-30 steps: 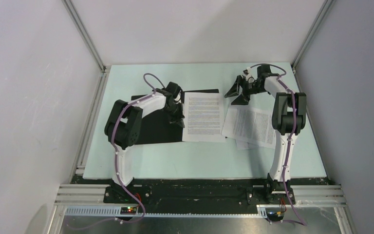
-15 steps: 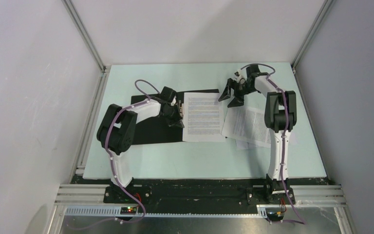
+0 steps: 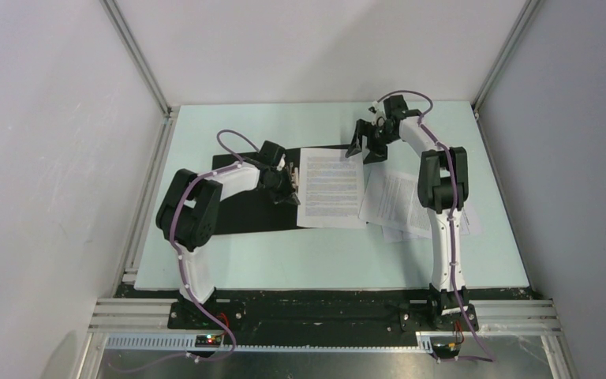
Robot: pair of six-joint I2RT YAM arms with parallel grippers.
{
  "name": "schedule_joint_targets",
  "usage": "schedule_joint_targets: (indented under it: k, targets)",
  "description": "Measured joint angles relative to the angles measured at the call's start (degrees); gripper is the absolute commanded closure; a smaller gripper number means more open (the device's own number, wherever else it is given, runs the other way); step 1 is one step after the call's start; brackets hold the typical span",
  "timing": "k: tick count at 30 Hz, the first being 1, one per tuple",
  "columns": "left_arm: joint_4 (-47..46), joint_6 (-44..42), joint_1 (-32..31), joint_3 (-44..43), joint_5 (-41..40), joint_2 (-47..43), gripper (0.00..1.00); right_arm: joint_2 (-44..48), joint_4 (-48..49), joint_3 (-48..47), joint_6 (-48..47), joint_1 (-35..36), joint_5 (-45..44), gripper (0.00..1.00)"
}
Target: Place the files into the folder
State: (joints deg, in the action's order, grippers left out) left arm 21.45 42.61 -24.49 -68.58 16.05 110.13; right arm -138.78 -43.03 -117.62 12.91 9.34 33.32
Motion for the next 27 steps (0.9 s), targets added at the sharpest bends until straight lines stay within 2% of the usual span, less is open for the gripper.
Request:
schedule_joint_targets:
  k: [19,27]
  targets:
    - [-0.2,-0.1,0.0,0.0,-0.5,0.0,1.00,-2.3,1.1,-3.6,2.1,1.8,0.9,0.18]
    - [-0.1,-0.7,-0.2,1.0,-3.1,-2.4,1.00,-2.5,1.3,-3.7,2.1,1.7,1.2,0.18]
